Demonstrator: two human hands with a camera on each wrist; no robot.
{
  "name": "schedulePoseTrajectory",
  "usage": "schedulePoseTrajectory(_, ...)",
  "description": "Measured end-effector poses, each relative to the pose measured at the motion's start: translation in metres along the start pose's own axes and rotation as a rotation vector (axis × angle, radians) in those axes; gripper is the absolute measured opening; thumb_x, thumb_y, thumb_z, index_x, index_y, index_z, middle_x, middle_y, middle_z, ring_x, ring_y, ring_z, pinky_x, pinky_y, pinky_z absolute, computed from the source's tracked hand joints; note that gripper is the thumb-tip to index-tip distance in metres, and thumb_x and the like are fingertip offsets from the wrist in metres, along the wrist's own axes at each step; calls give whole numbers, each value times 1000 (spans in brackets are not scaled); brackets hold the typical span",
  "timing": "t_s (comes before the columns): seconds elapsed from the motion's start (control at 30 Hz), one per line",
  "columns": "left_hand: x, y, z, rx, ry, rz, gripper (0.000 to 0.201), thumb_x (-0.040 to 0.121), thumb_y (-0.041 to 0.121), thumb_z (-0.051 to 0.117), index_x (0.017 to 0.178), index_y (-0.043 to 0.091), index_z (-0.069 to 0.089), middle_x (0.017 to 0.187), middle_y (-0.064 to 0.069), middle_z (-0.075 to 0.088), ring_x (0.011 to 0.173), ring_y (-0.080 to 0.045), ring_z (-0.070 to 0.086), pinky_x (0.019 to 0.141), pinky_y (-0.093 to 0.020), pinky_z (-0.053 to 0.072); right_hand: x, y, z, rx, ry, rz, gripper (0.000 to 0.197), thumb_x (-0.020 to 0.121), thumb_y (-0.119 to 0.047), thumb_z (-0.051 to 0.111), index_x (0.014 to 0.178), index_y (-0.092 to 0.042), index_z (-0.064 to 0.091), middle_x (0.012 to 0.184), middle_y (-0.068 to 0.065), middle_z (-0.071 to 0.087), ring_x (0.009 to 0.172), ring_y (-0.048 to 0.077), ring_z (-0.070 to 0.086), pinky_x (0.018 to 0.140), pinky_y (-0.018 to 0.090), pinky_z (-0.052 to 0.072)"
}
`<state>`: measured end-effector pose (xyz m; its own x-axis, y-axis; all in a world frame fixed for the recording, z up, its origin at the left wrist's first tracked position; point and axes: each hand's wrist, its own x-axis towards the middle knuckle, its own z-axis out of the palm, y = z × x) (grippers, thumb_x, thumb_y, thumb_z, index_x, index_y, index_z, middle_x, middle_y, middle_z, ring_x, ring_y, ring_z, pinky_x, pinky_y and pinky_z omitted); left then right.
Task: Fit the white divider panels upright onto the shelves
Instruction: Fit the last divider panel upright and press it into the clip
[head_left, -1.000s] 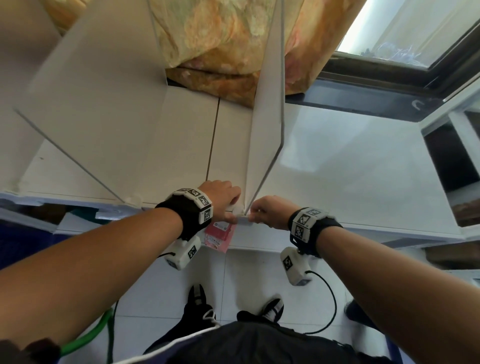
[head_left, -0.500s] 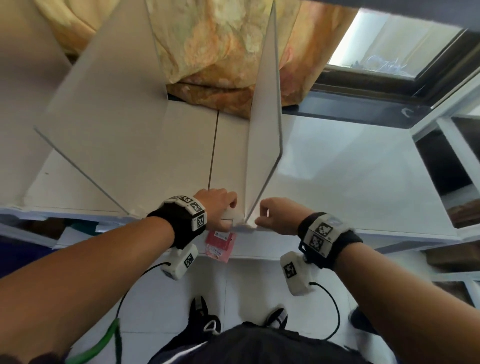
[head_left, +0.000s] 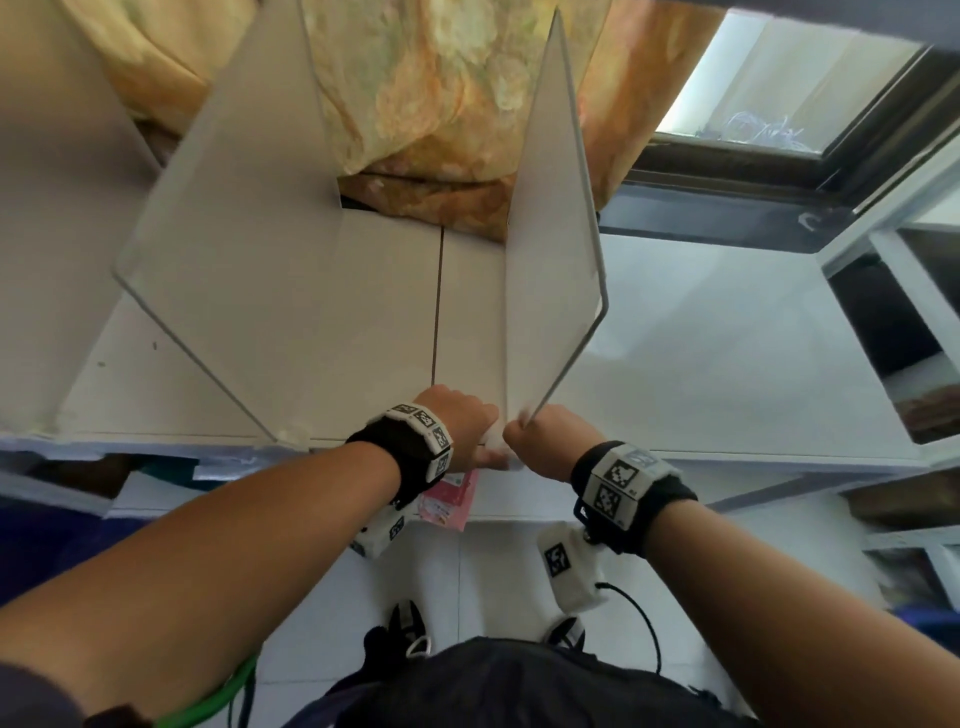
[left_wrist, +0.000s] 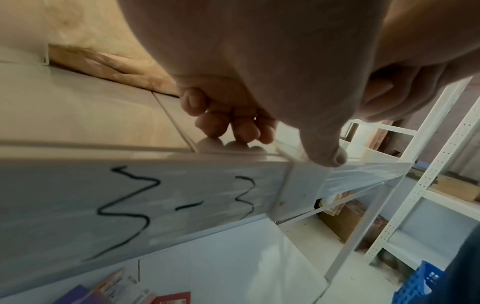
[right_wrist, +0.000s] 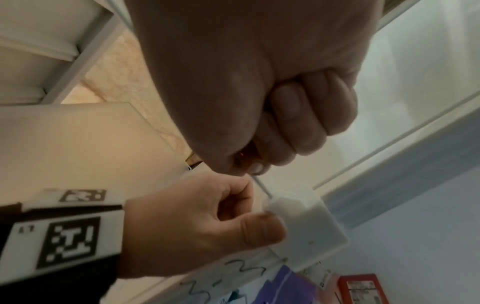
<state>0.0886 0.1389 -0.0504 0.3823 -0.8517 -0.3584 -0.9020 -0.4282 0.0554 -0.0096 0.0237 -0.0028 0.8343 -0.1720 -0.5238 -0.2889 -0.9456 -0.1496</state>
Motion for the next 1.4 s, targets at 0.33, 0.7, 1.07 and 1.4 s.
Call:
schedulePoseTrajectory(0.33,8,0,8,17,-42,5,61,80,81,33,95,24,47,96,0,63,73,-22,50,71,-37,37,-7,-8,-4,-132,-49,-60,32,98,-9,37,123,2,55,121,23,59,109,37,60,88,39,48)
schedulePoseTrajectory(0.7,4,5,16,16,78,-36,56,80,82,28,86,28,38,89,1,60,68,-20,45,67,-36,34,-2,-6,-1,-65,-68,-23,33,99,-12,37,124,0,55,119,20,58,106,35,60,83,35,46)
schedulePoseTrajectory(1.07,10,14,-2,-163,-124,-110,54,77,67,46,104,22,57,91,-2,62,74,-25,57,67,-32,45,11,0,16,212,-39,174,33,89,-33,43,98,-10,65,102,11,66,87,29,61,74,33,48)
schedulePoseTrajectory(1.4,15,17,-10,-155,-183,-106,44,72,66,53,78,22,61,71,3,64,62,-19,62,64,-31,53,7,-2,10,249,-64,184,37,96,-30,41,105,-3,63,109,18,65,103,34,62,84,37,48)
